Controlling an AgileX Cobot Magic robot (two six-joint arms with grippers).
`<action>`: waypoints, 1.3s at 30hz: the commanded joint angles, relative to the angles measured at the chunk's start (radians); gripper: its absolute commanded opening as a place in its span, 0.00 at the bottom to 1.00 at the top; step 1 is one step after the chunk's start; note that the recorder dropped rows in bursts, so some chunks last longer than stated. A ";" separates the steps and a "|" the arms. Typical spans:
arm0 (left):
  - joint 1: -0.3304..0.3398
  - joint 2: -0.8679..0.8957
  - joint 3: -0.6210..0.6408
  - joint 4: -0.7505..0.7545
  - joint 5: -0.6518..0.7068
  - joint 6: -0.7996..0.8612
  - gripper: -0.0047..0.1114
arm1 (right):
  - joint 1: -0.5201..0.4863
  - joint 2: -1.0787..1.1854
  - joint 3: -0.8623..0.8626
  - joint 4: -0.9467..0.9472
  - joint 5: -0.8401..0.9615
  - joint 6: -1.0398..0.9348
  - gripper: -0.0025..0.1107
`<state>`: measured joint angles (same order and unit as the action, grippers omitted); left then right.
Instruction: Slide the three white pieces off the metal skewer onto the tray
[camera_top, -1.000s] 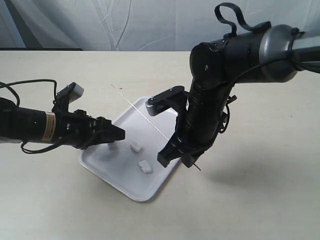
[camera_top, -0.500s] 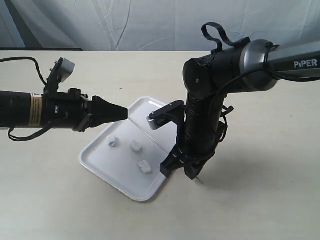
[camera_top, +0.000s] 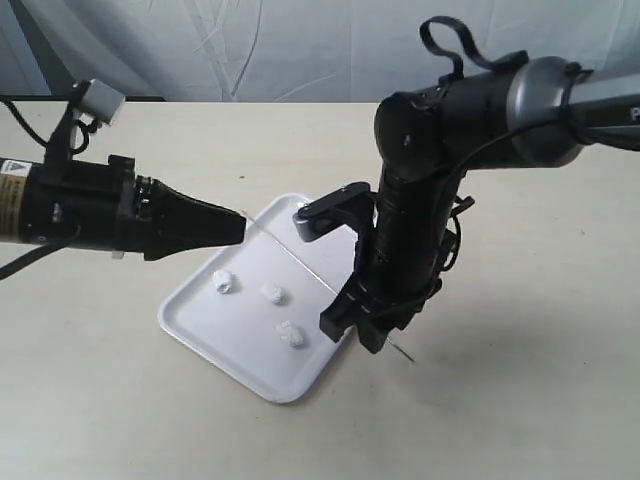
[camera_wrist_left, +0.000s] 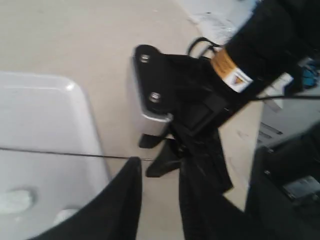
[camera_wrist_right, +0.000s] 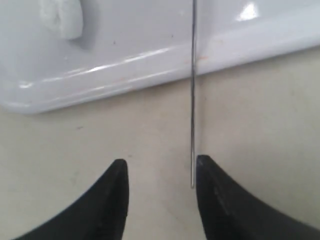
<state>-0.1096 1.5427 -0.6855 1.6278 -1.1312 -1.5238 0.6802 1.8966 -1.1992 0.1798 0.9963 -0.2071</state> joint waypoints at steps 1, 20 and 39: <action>-0.004 -0.122 0.002 0.117 -0.090 -0.053 0.21 | -0.003 -0.102 -0.005 -0.018 0.104 -0.001 0.39; -0.001 -1.418 0.322 0.117 0.654 -0.330 0.04 | 0.197 -1.287 0.640 0.057 -0.907 0.137 0.39; -0.001 -1.490 0.641 0.114 0.769 -0.484 0.04 | 0.179 -1.322 1.070 0.121 -1.091 0.028 0.39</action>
<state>-0.1096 0.0562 -0.0616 1.7506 -0.3947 -2.0008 0.8646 0.5747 -0.1508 0.2361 -0.0236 -0.1740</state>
